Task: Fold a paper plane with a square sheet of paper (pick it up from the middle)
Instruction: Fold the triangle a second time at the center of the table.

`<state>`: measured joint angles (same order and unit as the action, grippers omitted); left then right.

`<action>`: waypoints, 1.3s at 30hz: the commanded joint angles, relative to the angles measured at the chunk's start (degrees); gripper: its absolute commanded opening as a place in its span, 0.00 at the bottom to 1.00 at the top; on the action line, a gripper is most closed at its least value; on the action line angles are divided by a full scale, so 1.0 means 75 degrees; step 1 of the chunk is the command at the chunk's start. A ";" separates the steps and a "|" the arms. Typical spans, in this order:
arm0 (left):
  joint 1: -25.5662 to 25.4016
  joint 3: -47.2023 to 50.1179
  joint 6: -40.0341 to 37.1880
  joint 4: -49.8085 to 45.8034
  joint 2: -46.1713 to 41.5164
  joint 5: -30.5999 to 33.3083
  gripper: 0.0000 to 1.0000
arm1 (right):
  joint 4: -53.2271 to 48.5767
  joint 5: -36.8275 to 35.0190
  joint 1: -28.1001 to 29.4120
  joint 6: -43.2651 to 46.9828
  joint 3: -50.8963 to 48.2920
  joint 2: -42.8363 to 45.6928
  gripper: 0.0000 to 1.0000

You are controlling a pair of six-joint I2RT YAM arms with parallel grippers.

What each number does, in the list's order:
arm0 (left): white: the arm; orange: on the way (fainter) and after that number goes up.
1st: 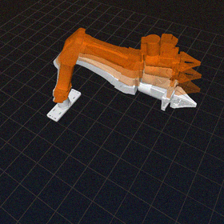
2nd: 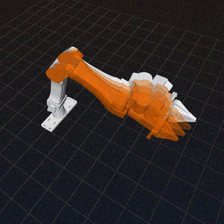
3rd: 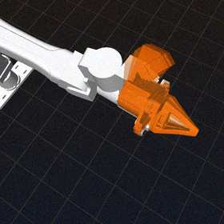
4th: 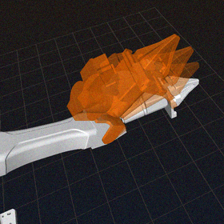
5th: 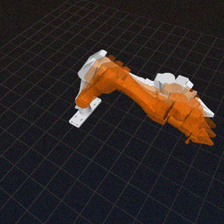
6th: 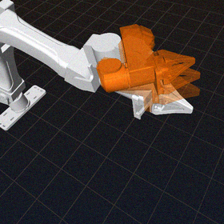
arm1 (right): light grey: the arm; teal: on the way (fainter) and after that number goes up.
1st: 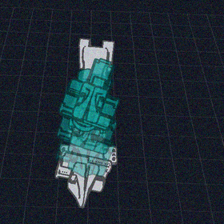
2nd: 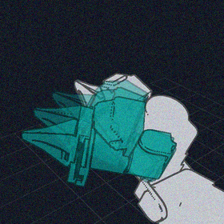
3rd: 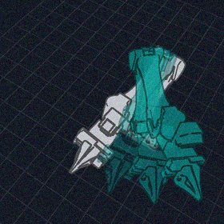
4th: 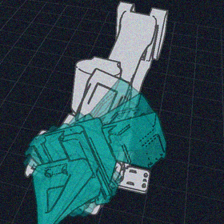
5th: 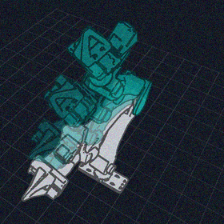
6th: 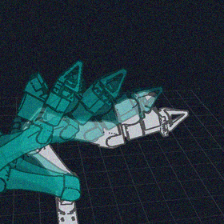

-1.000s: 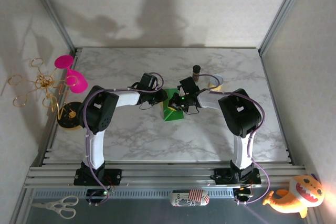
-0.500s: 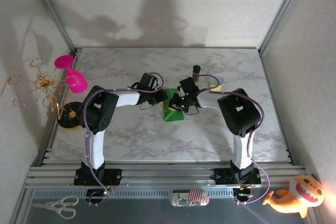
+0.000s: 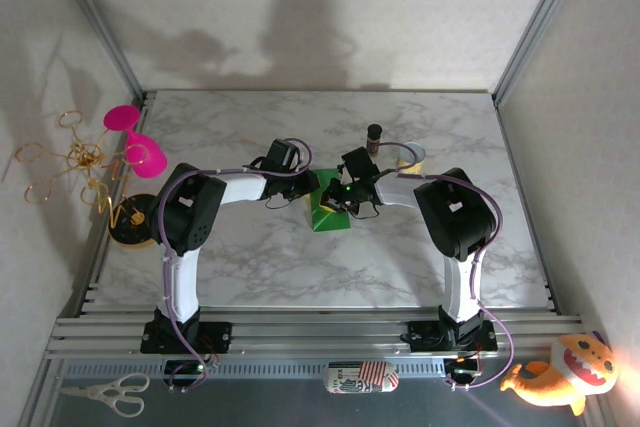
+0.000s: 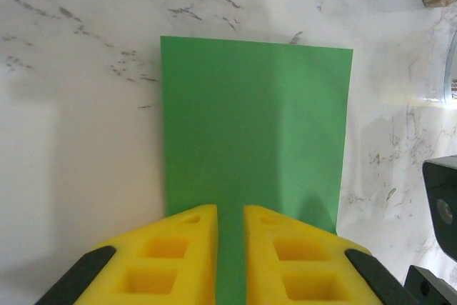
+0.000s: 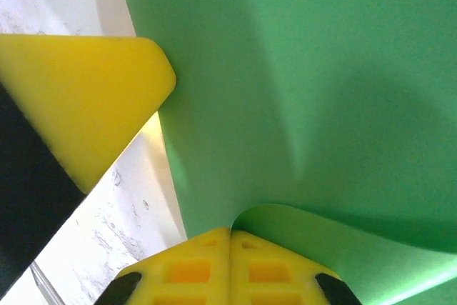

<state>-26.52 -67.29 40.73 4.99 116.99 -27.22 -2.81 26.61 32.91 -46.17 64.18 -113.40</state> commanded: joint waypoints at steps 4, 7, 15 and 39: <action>-0.0003 0.0162 0.0078 -0.0243 0.0023 0.0138 0.17 | -0.0232 -0.0101 0.0054 0.0109 0.0098 -0.0276 0.00; 0.0009 0.0101 0.0077 -0.0301 -0.0030 0.0194 0.18 | -0.0224 -0.0097 0.0054 0.0089 0.0097 -0.0324 0.01; 0.0267 0.0136 0.0416 -0.0243 -0.0723 0.0697 0.23 | -0.0107 -0.0020 0.0054 -0.0001 0.0067 -0.0360 0.20; 0.0127 0.1471 0.0657 -0.0103 -0.2146 0.0511 0.21 | -0.0515 -0.0441 0.0054 0.0249 -0.0017 -0.0367 0.30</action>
<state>-24.08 -56.97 46.74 5.96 102.15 -21.21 -1.34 27.97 33.06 -46.02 64.60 -113.80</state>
